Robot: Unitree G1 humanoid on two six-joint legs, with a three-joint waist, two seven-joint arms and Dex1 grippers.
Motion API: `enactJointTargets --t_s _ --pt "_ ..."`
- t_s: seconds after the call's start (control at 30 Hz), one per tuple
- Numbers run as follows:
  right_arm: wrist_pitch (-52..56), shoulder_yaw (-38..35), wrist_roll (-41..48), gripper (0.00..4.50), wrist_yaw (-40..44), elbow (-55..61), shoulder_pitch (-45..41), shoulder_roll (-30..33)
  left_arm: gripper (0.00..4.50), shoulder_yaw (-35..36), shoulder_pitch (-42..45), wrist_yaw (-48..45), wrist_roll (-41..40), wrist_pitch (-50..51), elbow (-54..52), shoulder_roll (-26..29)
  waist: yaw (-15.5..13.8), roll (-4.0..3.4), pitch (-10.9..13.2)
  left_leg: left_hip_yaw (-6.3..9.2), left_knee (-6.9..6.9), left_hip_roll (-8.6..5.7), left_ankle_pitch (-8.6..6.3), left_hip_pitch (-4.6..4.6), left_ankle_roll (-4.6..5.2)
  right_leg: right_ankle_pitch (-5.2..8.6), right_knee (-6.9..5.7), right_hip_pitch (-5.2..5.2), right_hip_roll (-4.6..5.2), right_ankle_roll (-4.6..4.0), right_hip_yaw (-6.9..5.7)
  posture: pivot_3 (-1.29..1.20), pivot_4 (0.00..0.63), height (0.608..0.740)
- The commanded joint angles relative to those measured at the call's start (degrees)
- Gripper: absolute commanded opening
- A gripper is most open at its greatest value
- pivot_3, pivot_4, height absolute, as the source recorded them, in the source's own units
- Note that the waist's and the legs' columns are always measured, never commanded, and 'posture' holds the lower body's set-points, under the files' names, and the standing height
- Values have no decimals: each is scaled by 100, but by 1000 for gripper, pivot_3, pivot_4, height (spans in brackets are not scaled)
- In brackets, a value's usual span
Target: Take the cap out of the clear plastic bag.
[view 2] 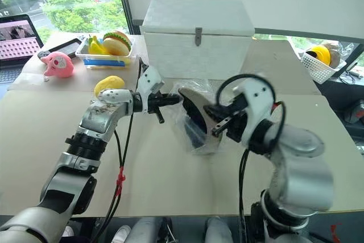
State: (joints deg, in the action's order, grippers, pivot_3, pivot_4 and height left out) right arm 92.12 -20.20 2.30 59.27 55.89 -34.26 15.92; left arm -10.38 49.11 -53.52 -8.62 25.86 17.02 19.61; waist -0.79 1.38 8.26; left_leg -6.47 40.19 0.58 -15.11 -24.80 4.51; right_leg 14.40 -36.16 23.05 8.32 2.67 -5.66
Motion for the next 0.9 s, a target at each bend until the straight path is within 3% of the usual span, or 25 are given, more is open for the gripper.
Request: enactJointTargets --t_s 0.03,0.13,0.3,0.37,0.43,0.6,0.7,0.8,0.9 --pt "38 -1478 1970 0 277 411 -537 -73 25 -212 -11 -24 92 -6 72 -104 7 -1 1 0 -2 0 0 -1 0 0 1 1 0 0 0 0 150 723" --pt "38 -2154 2810 0 -277 411 -822 -173 25 -202 -2 -18 100 -16 96 -112 16 -6 3 -1 -12 1 3 1 -4 0 -1 3 -1 0 -1 0 150 723" --pt "38 -2306 3447 0 -1602 411 -1373 -777 25 -207 23 -12 101 -27 138 -112 79 -13 8 -6 -16 2 11 9 -14 0 -15 7 -1 -1 3 0 150 723" --pt "38 -2758 3442 0 -2167 372 -2107 -1477 25 -208 24 -6 99 -23 137 -112 83 -17 11 -6 -22 2 14 10 -18 0 -16 8 -1 -1 3 0 150 723" --pt "38 -3183 3405 0 -2603 299 -2543 -1700 25 -209 25 4 101 -26 138 -109 82 -25 14 -11 -22 -3 17 7 -19 0 -33 21 1 -1 8 0 150 723" --pt "38 -4958 3138 0 -3657 -373 -4322 -1317 25 -194 34 17 110 -42 169 -92 18 -32 19 -10 -20 -16 17 8 -19 0 -48 22 6 0 -5 0 150 723" --pt "38 -5449 3120 0 -4119 -724 -4873 -891 25 -200 13 13 107 -68 162 -85 18 -33 19 -12 -28 -21 21 10 -16 1 -46 24 11 0 -5 0 150 723" --pt "38 -4447 3094 0 -4193 -632 -3902 -86 25 -166 -30 125 233 -678 216 -90 41 -33 19 -17 -37 -21 23 16 -19 1 -47 22 11 0 -4 0 150 723" --pt "-239 -2897 3028 0 -4197 -249 -2408 832 25 83 -74 760 472 -1933 462 -161 76 -38 18 -32 -37 -21 25 19 -17 1 -47 24 13 -1 13 0 150 723"
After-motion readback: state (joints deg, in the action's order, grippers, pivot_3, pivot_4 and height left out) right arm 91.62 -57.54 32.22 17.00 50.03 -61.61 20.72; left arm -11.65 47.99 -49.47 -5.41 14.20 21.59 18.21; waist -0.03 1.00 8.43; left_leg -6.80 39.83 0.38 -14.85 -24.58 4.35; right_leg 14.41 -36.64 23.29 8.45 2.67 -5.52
